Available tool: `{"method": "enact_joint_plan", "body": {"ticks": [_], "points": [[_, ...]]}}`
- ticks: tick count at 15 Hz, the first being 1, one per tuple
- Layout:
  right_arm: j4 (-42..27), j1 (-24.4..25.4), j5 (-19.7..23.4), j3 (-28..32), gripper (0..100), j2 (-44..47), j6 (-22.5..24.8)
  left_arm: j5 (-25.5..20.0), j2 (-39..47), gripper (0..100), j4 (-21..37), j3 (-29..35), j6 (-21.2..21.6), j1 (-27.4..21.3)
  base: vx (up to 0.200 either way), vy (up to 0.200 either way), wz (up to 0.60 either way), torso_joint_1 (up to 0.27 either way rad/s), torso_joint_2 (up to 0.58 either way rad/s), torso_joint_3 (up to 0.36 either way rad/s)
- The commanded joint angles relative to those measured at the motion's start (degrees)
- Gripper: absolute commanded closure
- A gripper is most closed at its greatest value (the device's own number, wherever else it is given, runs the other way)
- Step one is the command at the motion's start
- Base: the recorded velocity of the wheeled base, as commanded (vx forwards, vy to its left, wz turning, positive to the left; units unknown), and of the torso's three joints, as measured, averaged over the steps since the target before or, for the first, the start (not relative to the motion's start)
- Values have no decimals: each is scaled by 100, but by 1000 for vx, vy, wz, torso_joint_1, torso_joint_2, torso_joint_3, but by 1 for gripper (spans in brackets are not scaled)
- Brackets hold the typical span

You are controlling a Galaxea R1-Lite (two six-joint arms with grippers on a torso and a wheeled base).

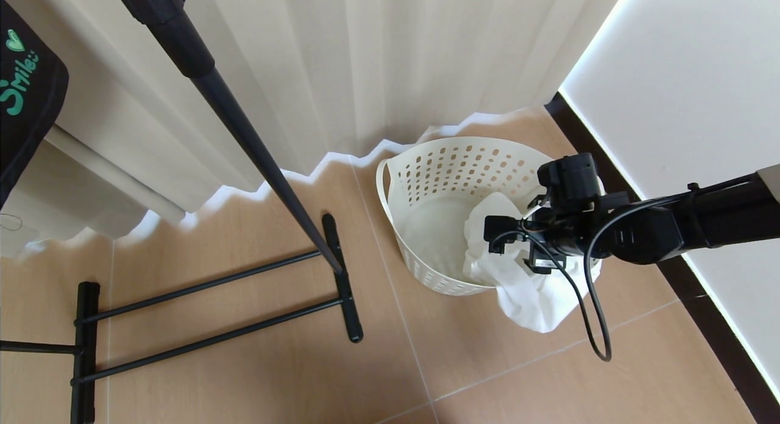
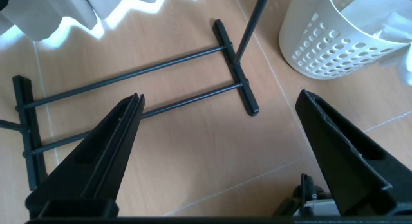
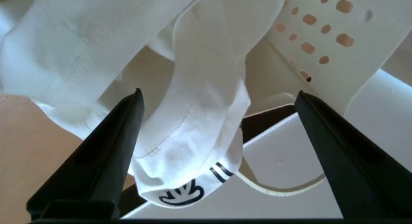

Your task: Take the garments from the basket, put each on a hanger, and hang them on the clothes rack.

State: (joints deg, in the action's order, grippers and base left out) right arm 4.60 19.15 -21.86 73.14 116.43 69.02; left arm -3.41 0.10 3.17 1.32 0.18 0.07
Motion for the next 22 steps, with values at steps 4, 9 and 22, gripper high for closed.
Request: {"method": "enact_joint_plan", "body": {"ticks": [4, 9, 22], "points": [[6, 10, -293, 341, 0, 530, -20, -1, 8, 0, -1, 0, -1, 1, 0, 0, 0, 0, 0, 0], [6, -8, -785, 1000, 0, 1013, -20, 7, 8, 0, -1, 0, -1, 1, 0, 0, 0, 0, 0, 0], [226, 1, -1629, 1967, 0, 1655, -38, -1, 8, 0, -1, 0, -1, 1, 0, 0, 0, 0, 0, 0]]}}
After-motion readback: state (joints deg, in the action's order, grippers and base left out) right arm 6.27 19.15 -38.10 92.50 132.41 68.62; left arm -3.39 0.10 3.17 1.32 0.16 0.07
